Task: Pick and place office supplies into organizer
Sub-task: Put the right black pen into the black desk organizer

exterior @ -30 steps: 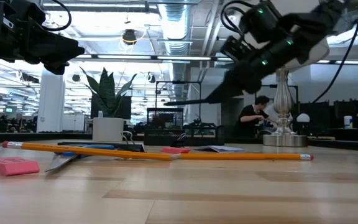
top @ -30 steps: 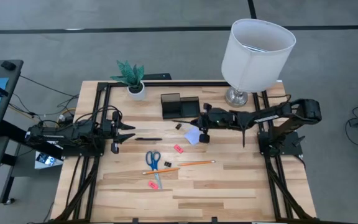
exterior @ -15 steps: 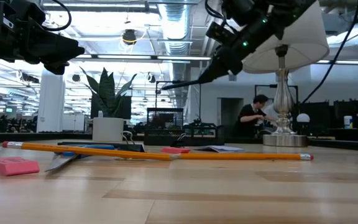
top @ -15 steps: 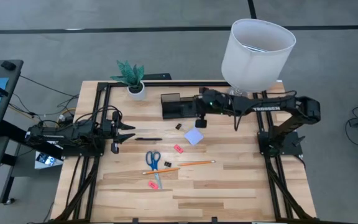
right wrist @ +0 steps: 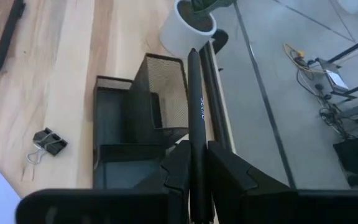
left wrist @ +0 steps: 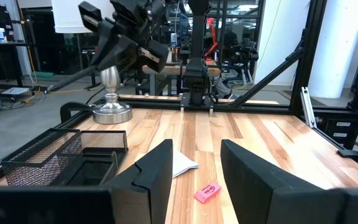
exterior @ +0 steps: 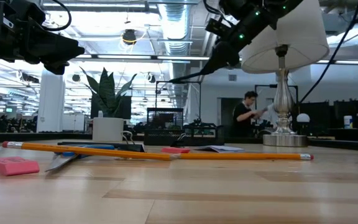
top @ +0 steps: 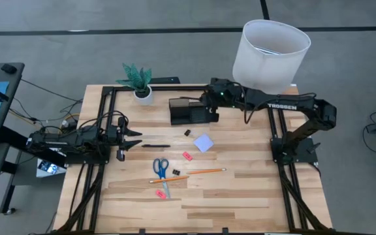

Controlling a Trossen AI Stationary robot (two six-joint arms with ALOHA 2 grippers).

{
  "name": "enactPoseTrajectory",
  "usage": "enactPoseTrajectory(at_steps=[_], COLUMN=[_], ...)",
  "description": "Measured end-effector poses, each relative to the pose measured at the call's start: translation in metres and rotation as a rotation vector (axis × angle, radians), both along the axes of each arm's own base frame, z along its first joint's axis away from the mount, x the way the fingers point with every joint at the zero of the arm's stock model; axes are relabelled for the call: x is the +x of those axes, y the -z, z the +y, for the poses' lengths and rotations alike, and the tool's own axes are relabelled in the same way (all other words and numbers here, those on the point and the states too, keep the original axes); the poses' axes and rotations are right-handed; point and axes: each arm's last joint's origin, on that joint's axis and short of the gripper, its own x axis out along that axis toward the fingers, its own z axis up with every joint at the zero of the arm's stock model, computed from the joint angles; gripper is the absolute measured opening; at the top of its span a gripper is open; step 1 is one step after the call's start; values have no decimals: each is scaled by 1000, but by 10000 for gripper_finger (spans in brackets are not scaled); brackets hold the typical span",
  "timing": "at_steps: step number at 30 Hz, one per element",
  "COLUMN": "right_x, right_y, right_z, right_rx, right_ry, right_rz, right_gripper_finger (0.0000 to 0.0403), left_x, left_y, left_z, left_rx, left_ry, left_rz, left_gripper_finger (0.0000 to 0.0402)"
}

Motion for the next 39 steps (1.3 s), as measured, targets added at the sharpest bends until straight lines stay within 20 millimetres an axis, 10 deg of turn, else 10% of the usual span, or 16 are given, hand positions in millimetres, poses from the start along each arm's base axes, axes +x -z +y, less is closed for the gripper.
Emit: enactPoseTrajectory(at_steps=[17,39], right_x=[3,75], right_y=[-26,0], right_z=[-5,-40], right_rx=[-48,77], right_ry=[-21,-46], right_rz=[-4,426], right_gripper_finger=[39,40], left_x=[0,0], left_y=[0,0], left_z=[0,0], left_rx=[0,0], left_ry=[0,0], left_rz=[0,0], left_gripper_finger=[128,128])
